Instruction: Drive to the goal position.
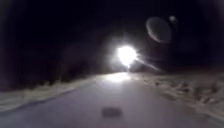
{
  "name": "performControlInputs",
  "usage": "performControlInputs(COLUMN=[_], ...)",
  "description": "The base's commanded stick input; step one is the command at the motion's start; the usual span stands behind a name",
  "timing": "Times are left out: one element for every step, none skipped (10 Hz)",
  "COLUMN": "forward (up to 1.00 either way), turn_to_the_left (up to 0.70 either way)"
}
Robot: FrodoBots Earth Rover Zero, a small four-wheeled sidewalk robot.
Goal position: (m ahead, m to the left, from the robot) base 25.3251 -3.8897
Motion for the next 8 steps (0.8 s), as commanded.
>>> performControlInputs(forward=[0.85, 0.85, 0.85, 0.85, 0.85, 0.85, 0.85, 0.85], turn_to_the_left=[0.00, 0.00, 0.00, 0.00, 0.00, 0.00, 0.00, 0.00])
